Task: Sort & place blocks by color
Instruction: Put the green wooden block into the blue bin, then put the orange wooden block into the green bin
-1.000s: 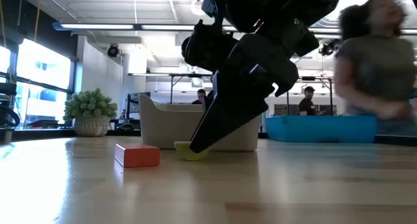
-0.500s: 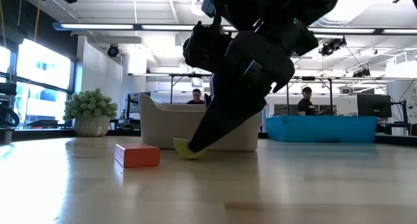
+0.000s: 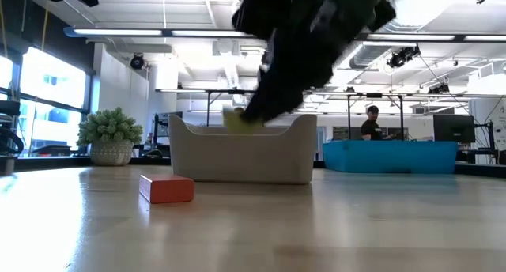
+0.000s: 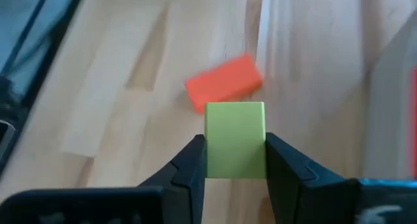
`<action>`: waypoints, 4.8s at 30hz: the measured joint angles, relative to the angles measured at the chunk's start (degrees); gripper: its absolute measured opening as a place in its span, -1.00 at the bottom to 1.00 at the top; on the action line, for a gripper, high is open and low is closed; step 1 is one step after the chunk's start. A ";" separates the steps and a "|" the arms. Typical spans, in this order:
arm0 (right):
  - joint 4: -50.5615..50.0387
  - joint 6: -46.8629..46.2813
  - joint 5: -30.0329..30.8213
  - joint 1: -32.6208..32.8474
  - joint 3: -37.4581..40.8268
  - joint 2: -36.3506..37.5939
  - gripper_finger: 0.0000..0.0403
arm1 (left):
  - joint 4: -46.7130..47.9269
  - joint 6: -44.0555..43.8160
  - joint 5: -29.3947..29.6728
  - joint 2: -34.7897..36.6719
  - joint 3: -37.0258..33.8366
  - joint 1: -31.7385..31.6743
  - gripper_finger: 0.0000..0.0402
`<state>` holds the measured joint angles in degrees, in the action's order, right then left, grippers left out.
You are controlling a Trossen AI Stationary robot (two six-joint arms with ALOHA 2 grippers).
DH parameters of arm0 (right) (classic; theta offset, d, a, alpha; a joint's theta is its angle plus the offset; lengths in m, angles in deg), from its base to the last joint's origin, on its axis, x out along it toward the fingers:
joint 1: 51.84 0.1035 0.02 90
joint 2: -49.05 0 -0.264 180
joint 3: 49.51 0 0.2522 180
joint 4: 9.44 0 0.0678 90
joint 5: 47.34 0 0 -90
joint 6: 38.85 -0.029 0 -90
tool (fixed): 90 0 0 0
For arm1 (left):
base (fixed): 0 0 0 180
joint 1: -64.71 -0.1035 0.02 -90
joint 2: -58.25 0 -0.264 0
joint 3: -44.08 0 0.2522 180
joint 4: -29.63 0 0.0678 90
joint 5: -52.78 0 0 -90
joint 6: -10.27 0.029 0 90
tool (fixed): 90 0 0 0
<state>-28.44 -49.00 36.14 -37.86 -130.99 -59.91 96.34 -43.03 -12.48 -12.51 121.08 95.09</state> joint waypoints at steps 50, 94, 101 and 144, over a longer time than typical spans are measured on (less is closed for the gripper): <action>-47.86 5.01 12.48 -62.38 -0.07 18.48 -0.49 | -0.86 24.84 -1.07 -0.04 -0.04 -33.80 -0.05; -52.34 -11.18 2.86 -51.62 -0.07 29.01 0.09 | -21.19 76.19 -22.62 -17.58 -0.04 -18.61 -0.05; -52.31 -15.29 4.44 -46.66 -0.05 30.03 0.09 | -26.17 80.54 -22.83 -22.25 -0.04 -17.18 -0.05; -51.27 -18.36 7.84 -41.29 -0.02 29.83 0.09 | -30.39 83.14 -24.90 -38.24 0.09 -15.63 -0.12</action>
<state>-79.71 -67.36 43.99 -79.15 -131.02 -30.08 65.95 40.11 -37.38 -50.75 121.17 79.46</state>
